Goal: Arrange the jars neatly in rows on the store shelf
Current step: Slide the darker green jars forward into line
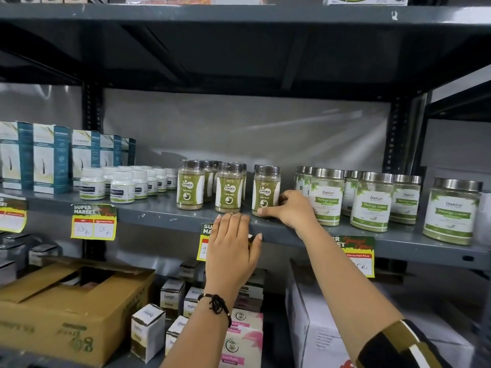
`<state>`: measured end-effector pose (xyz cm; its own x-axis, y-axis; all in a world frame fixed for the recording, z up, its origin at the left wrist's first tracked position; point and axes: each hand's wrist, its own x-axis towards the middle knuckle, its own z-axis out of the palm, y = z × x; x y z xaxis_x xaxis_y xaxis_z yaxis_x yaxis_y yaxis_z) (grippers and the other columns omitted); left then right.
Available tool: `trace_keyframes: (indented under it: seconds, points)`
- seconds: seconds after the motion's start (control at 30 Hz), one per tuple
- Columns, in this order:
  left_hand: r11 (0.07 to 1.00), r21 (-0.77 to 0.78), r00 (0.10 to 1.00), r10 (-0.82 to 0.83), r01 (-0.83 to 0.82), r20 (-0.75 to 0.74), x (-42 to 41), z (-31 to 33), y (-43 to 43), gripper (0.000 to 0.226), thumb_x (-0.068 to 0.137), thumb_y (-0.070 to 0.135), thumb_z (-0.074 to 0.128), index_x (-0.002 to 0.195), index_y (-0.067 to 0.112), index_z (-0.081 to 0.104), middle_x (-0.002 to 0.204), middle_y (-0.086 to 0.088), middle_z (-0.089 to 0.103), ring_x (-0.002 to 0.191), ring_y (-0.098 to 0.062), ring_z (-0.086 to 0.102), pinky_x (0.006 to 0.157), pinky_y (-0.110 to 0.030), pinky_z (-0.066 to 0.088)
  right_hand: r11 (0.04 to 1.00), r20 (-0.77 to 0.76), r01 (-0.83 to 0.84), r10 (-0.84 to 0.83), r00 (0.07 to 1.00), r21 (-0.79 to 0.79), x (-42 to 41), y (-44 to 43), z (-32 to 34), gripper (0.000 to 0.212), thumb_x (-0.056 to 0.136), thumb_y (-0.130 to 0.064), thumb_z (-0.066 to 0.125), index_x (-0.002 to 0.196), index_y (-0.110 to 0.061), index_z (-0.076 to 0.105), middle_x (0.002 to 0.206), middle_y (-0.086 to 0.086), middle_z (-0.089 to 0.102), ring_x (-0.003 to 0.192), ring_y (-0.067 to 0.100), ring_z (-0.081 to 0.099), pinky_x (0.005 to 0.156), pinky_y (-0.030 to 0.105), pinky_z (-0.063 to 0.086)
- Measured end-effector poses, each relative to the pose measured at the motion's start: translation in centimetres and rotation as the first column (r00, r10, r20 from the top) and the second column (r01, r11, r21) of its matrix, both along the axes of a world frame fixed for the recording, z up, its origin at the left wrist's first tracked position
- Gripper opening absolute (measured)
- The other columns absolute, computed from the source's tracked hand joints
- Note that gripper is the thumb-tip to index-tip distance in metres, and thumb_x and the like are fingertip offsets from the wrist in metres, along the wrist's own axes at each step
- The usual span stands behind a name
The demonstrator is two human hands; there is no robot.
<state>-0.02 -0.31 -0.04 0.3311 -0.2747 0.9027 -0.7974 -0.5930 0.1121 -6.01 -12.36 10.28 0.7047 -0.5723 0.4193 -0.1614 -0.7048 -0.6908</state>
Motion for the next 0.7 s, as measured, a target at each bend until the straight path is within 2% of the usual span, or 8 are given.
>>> trace_keyframes:
  seconds: [0.2, 0.3, 0.4, 0.47, 0.5, 0.57, 0.63, 0.7]
  points:
    - [1.0, 0.019, 1.0, 0.015, -0.015, -0.015, -0.2, 0.1, 0.1, 0.044, 0.092, 0.041, 0.041, 0.113, 0.008, 0.06, 0.112, -0.008, 0.062, 0.111, -0.027, 0.054, 0.105, -0.039, 0.03, 1.0, -0.005, 0.022, -0.022, 1.0, -0.014, -0.3, 0.3, 0.2, 0.049, 0.059, -0.039, 0.086, 0.092, -0.009, 0.066, 0.089, 0.004, 0.071, 0.082, 0.018, 0.065, 0.076, 0.035, 0.053]
    - [1.0, 0.022, 1.0, 0.01, -0.01, -0.018, -0.3, 0.2, 0.2, 0.043, 0.091, 0.04, 0.041, 0.112, 0.007, 0.06, 0.111, -0.008, 0.062, 0.11, -0.028, 0.055, 0.105, -0.039, 0.03, 0.998, -0.009, 0.017, -0.018, 1.0, -0.057, -1.1, 0.7, 0.2, 0.053, 0.062, -0.041, 0.084, 0.098, -0.007, 0.064, 0.094, 0.003, 0.07, 0.083, 0.017, 0.063, 0.074, 0.032, 0.05]
    - [1.0, 0.023, 1.0, 0.008, -0.008, 0.001, -0.3, 0.2, 0.1, 0.043, 0.091, 0.039, 0.042, 0.112, 0.006, 0.06, 0.111, -0.009, 0.062, 0.11, -0.029, 0.055, 0.105, -0.039, 0.028, 0.994, 0.166, 0.018, 0.0, 0.986, -0.105, -3.8, 1.0, -0.4, 0.054, 0.073, -0.034, 0.078, 0.115, -0.005, 0.06, 0.102, 0.002, 0.065, 0.083, 0.013, 0.061, 0.076, 0.026, 0.047]
    - [1.0, 0.023, 1.0, 0.006, -0.007, 0.008, -0.2, 0.1, 0.1, 0.043, 0.091, 0.039, 0.042, 0.113, 0.006, 0.059, 0.112, -0.01, 0.062, 0.11, -0.03, 0.054, 0.106, -0.04, 0.026, 0.991, 0.397, 0.046, 0.008, 0.918, -0.127, -7.0, 0.7, -1.1, 0.042, 0.078, -0.026, 0.074, 0.116, -0.011, 0.062, 0.098, -0.001, 0.066, 0.074, 0.005, 0.061, 0.072, 0.023, 0.053]
    - [1.0, 0.02, 1.0, 0.005, -0.005, 0.011, -0.2, 0.1, 0.1, 0.043, 0.091, 0.039, 0.042, 0.113, 0.006, 0.059, 0.112, -0.01, 0.062, 0.111, -0.031, 0.054, 0.106, -0.04, 0.026, 0.985, 0.523, 0.078, 0.015, 0.852, -0.156, -8.7, 0.0, -1.3, 0.033, 0.08, -0.02, 0.072, 0.111, -0.013, 0.064, 0.093, -0.001, 0.066, 0.07, 0.003, 0.06, 0.068, 0.025, 0.055]
    - [1.0, 0.0, 1.0, 0.011, -0.011, 0.009, -0.4, 0.1, 0.0, 0.043, 0.091, 0.04, 0.041, 0.111, 0.006, 0.059, 0.11, -0.012, 0.062, 0.109, -0.032, 0.053, 0.105, -0.042, 0.027, 0.937, 0.693, 0.246, -0.007, 0.72, -0.246, -11.9, -2.6, -1.5, 0.021, 0.082, -0.014, 0.069, 0.102, -0.01, 0.065, 0.087, 0.004, 0.066, 0.068, 0.012, 0.06, 0.064, 0.03, 0.056]
    - [0.999, -0.035, 1.0, 0.019, -0.02, -0.014, -0.9, 0.4, -0.3, 0.044, 0.09, 0.04, 0.041, 0.108, 0.004, 0.06, 0.107, -0.014, 0.062, 0.105, -0.034, 0.053, 0.103, -0.045, 0.029, 0.862, 0.765, 0.448, -0.118, 0.632, -0.237, -15.0, -6.3, -1.3, 0.024, 0.082, -0.01, 0.066, 0.105, -0.004, 0.062, 0.093, 0.012, 0.065, 0.079, 0.025, 0.061, 0.069, 0.039, 0.055]
    - [0.997, -0.062, 0.998, 0.043, -0.047, -0.052, -1.5, 0.7, -0.7, 0.047, 0.09, 0.041, 0.04, 0.105, 0.002, 0.06, 0.104, -0.017, 0.062, 0.104, -0.036, 0.053, 0.103, -0.048, 0.03, 0.808, 0.754, 0.565, -0.265, 0.602, -0.167, -17.3, -9.9, -1.1, 0.038, 0.081, -0.009, 0.064, 0.117, -0.003, 0.055, 0.111, 0.017, 0.06, 0.101, 0.033, 0.057, 0.086, 0.044, 0.05]
